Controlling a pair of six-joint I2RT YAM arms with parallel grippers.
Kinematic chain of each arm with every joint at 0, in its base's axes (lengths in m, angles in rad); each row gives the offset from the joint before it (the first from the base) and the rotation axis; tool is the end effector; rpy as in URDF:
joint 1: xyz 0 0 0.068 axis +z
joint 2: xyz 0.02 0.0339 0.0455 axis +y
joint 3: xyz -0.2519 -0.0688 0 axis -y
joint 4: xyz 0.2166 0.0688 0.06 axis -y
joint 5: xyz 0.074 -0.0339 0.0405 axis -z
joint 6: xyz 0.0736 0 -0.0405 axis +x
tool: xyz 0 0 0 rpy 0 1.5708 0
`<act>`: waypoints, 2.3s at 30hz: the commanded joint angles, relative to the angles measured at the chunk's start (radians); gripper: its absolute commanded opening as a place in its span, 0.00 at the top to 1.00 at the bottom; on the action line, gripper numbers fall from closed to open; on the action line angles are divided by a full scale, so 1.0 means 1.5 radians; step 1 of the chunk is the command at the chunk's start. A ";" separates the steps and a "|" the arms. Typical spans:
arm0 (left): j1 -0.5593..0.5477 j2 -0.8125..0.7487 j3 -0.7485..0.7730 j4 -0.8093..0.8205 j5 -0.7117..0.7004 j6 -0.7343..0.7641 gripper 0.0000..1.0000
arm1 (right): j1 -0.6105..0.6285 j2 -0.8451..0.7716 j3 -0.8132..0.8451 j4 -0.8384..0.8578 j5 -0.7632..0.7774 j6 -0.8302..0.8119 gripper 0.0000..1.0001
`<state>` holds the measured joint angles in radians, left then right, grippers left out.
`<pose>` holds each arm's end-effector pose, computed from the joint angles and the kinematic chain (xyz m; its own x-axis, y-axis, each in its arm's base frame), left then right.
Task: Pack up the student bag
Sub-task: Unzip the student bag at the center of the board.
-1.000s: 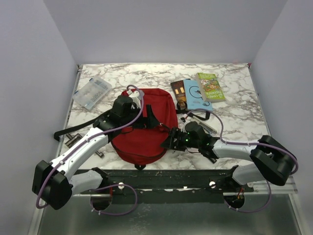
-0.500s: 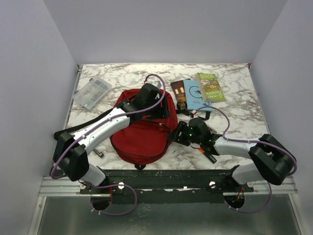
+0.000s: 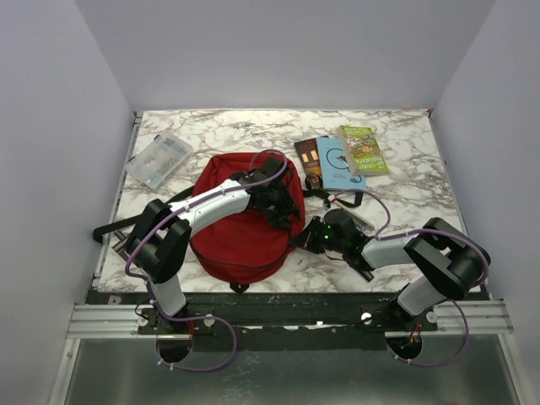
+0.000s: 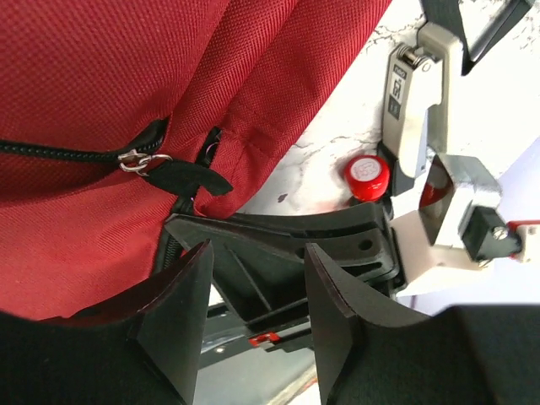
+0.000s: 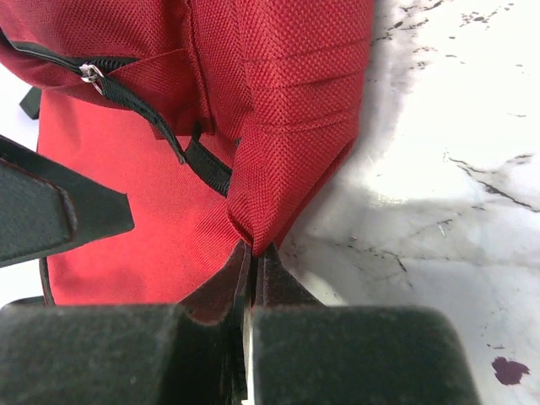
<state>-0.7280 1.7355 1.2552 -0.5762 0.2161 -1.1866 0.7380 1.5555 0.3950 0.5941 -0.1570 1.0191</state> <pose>0.2529 -0.2466 0.1881 -0.9191 -0.3938 -0.0113 -0.3295 0.7841 -0.5260 0.2004 0.1978 0.1120 -0.8571 0.3575 -0.3708 -0.0614 0.6439 0.7626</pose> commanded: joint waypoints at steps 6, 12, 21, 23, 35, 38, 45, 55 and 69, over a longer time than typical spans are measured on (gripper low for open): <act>0.005 0.036 0.016 0.004 -0.017 -0.089 0.50 | 0.002 -0.049 -0.003 -0.069 0.048 -0.085 0.99; 0.019 0.055 0.034 -0.019 -0.065 -0.063 0.48 | 0.001 -0.071 -0.008 -0.074 0.038 -0.120 0.99; 0.021 0.087 0.058 -0.023 -0.096 -0.043 0.52 | 0.001 -0.078 -0.008 -0.065 0.034 -0.120 0.99; 0.020 0.093 0.062 -0.023 -0.097 -0.042 0.55 | 0.002 -0.078 -0.007 -0.069 0.033 -0.122 1.00; 0.014 0.112 0.085 -0.022 -0.139 0.009 0.54 | 0.002 -0.079 -0.008 -0.078 0.045 -0.119 0.99; -0.005 0.079 0.075 0.014 -0.176 0.097 0.48 | 0.003 -0.085 -0.001 -0.095 0.045 -0.123 0.99; -0.008 -0.088 -0.020 0.088 -0.182 0.284 0.30 | 0.001 -0.145 -0.009 -0.152 0.053 -0.131 0.99; 0.076 -0.326 -0.222 0.148 -0.027 0.324 0.16 | 0.002 -0.267 0.143 -0.414 0.101 -0.318 0.49; 0.074 -0.419 -0.414 0.275 0.126 0.274 0.11 | -0.009 -0.069 0.313 -0.385 0.057 -0.628 0.45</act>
<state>-0.5877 1.0996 0.7071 -0.2581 0.3168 -0.7448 0.7380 1.3724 0.8227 0.0502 -0.0174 0.2592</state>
